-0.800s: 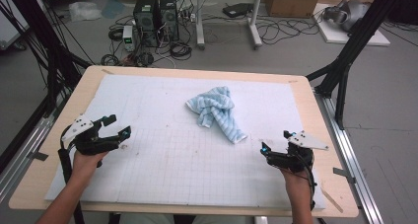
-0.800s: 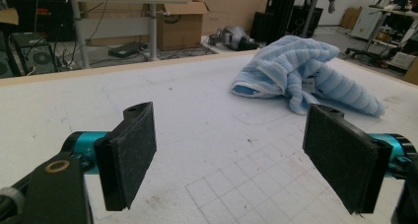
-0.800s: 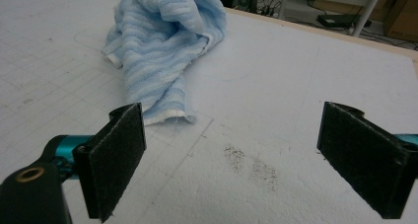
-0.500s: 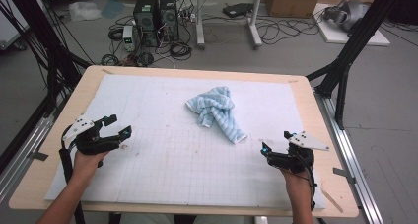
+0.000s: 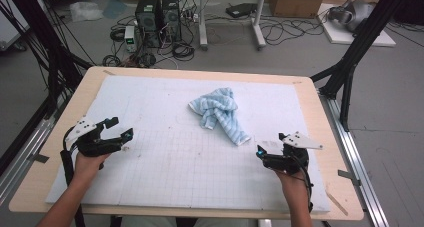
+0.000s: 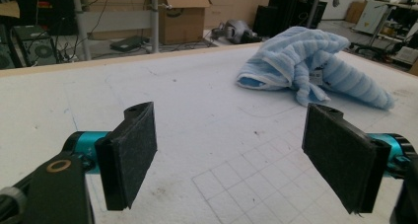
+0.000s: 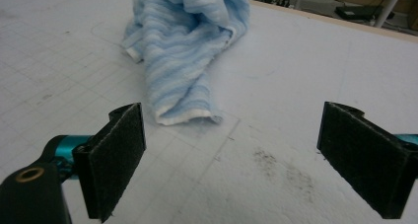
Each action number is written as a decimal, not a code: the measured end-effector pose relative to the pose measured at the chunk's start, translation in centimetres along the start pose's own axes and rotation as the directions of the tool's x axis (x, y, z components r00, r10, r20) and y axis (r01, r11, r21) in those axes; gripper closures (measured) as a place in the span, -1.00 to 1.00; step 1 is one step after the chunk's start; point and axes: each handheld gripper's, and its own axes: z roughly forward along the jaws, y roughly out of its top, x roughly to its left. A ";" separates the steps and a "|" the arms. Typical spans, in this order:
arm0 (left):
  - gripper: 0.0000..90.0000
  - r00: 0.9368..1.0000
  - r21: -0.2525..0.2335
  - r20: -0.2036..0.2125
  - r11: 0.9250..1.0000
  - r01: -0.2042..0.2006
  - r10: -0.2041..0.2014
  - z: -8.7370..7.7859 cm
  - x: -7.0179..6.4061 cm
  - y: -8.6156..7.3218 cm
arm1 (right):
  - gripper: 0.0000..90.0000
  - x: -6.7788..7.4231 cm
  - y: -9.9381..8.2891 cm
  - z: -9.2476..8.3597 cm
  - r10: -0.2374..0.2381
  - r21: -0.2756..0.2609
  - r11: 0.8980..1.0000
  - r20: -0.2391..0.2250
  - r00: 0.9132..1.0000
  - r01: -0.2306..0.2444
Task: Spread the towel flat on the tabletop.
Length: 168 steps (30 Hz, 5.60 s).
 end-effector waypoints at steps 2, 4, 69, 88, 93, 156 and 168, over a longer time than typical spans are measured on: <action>-0.52 1.000 -0.001 0.001 1.000 -0.001 0.001 -0.2 -0.1 0.0 | -0.77 1.2 0.5 0.6 -0.032 0.001 0.999 -0.028 0.999 0.032; -0.52 1.000 -0.002 0.003 1.000 0.000 0.000 -0.2 -0.1 0.0 | -0.77 1.9 0.9 1.0 -0.047 0.008 0.999 -0.049 0.998 0.048; -0.48 1.000 0.022 0.007 0.999 0.025 -0.025 0.3 0.4 -0.4 | 0.77 9.0 7.5 15.3 -0.221 0.252 0.923 -0.267 0.938 0.290; -0.48 1.000 0.026 0.013 1.000 0.017 -0.018 0.3 0.2 -0.3 | 0.78 12.1 5.0 8.5 -0.175 0.171 0.946 -0.446 0.878 0.276; -0.45 1.000 0.033 0.022 0.999 0.010 -0.010 0.4 0.1 -0.3 | 0.78 12.6 4.2 6.7 -0.195 0.141 0.943 -0.498 0.845 0.301; 0.90 0.970 0.177 0.240 0.980 -0.094 0.049 13.1 -7.0 4.7 | 0.05 6.9 2.6 4.2 -0.127 0.081 0.984 -0.321 0.939 0.161; 0.90 0.990 0.169 0.142 0.984 -0.047 0.023 13.8 -5.1 5.0 | 0.12 10.0 2.3 7.4 -0.159 0.146 0.959 -0.437 0.885 0.244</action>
